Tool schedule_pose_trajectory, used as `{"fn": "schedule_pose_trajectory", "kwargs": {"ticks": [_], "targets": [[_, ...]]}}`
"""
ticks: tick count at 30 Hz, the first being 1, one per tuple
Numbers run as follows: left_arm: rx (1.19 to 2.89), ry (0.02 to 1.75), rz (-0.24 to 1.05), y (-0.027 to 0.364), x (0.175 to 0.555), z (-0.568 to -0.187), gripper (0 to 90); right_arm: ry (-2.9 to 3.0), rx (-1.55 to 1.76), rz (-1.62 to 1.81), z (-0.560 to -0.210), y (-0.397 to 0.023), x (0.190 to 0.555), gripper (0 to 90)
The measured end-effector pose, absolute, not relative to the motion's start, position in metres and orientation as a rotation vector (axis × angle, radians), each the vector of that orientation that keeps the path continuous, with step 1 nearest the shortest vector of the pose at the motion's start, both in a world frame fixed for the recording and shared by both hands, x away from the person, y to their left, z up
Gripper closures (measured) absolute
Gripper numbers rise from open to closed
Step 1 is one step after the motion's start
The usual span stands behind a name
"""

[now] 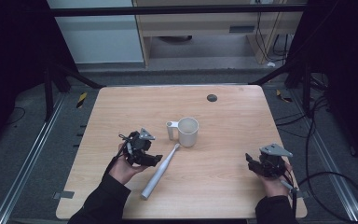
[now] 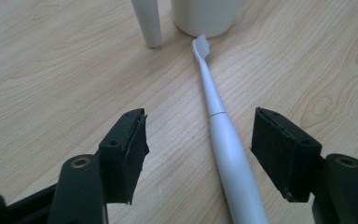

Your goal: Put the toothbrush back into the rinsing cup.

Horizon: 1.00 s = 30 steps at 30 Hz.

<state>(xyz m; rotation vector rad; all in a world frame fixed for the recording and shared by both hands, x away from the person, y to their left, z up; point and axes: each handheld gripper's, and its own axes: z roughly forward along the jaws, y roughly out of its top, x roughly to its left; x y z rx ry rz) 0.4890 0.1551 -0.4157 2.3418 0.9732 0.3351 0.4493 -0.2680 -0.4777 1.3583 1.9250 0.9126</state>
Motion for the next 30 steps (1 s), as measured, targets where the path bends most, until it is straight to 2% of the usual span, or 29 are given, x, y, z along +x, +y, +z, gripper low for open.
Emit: {"fn": "schedule_pose_trajectory", "kwargs": {"ticks": [30], "targets": [[2.505, 0.995, 0.243, 0.125, 0.495, -0.446, 41.0, 1.965, 1.350, 0.902, -0.480, -0.266, 0.452, 41.2]]}}
